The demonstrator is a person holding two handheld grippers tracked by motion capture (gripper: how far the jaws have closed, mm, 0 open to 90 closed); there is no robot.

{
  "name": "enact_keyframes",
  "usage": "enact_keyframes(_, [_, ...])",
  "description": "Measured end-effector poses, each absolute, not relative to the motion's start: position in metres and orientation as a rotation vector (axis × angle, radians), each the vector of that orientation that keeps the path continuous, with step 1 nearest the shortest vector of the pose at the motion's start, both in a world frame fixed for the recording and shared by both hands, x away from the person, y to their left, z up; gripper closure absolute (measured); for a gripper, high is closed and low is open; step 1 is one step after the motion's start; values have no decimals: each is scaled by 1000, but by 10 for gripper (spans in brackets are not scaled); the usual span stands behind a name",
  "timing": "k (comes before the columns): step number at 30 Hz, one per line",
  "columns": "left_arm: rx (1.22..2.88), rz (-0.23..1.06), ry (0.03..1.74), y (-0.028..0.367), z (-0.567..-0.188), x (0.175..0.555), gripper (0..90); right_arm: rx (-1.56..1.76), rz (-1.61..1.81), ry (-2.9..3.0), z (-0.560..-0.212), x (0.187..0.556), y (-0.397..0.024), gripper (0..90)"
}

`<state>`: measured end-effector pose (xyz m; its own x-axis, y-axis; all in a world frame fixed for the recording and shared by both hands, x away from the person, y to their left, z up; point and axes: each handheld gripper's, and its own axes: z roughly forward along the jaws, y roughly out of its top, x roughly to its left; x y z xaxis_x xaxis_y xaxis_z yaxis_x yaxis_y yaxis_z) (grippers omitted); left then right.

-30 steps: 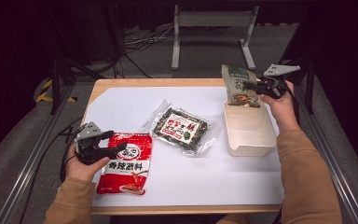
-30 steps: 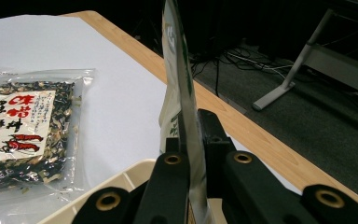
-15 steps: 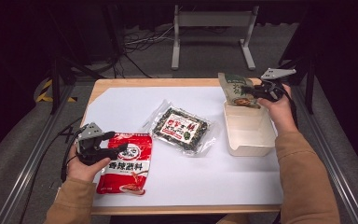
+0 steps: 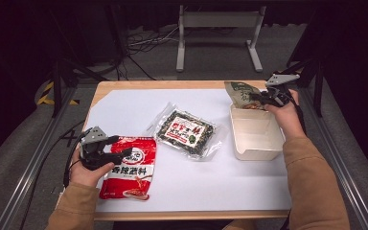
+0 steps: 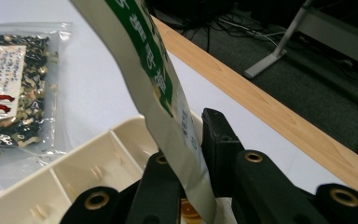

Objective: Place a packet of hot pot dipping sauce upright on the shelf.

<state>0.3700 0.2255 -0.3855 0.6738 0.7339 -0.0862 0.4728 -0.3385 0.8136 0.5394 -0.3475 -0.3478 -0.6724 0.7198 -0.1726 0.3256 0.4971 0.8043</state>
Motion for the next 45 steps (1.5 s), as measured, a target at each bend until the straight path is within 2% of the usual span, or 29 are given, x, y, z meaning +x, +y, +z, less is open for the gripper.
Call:
enact_keyframes(11, [2004, 369, 929, 224, -386, 369, 281, 953, 994, 2263, -356, 540, -350, 886])
enact_keyframes(28, [2004, 367, 928, 224, -386, 370, 281, 1074, 884, 2284, -369, 544, -350, 876])
enact_keyframes(37, [2001, 372, 932, 224, -386, 370, 280, 1106, 916, 2247, -362, 540, -353, 762])
enact_keyframes(40, [2006, 364, 933, 224, -386, 370, 280, 1130, 986, 2214, -355, 534, -357, 643])
enact_keyframes(41, [2006, 364, 933, 224, -386, 370, 280, 1130, 986, 2214, -355, 534, -357, 643])
enact_keyframes(45, [2005, 370, 928, 224, -386, 370, 280, 1101, 1014, 2192, -349, 527, -359, 541])
